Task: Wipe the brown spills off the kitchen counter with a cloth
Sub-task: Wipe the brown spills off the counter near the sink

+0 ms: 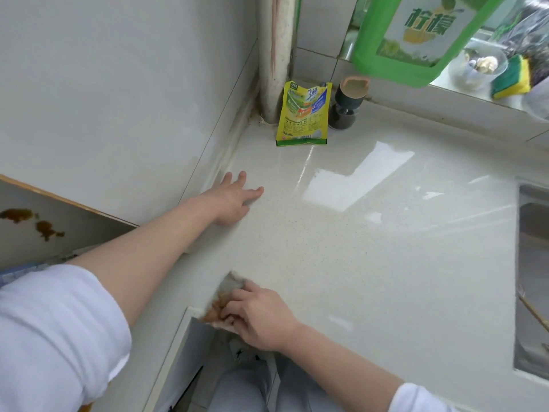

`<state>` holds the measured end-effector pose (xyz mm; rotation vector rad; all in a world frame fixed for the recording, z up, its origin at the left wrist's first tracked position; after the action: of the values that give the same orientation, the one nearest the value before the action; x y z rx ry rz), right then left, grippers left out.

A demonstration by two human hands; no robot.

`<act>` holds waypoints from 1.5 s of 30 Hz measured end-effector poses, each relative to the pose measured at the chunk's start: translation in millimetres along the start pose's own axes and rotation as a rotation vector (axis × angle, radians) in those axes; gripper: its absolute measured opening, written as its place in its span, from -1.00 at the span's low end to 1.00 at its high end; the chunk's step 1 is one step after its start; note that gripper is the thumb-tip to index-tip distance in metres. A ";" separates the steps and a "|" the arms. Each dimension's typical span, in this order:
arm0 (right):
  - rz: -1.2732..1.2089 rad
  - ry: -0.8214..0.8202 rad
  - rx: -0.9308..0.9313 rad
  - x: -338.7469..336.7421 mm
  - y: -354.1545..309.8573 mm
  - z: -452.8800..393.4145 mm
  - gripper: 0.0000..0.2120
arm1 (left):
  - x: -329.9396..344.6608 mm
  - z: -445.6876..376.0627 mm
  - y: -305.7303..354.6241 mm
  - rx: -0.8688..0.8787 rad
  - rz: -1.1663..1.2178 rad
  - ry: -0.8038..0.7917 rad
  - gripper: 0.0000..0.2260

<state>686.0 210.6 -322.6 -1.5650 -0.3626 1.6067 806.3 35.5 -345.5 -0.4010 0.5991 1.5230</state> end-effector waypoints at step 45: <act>-0.108 0.518 0.906 -51.2 121.7 264.0 -0.70 | 76.0 50.5 9.9 -0.005 0.153 -0.022 -0.44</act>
<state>391.6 190.2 -327.7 -1.1338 0.4984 0.9821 798.4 126.8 -349.1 -0.3479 0.6197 1.6735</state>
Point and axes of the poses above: each hand's wrist, its own z-axis away from the middle knuckle, its own x-axis out of the palm, y = z × x, the point moved 8 cm from there along -z, towards the middle knuckle, and after that the axes turned 8 degrees about -y, right-handed, at the moved point
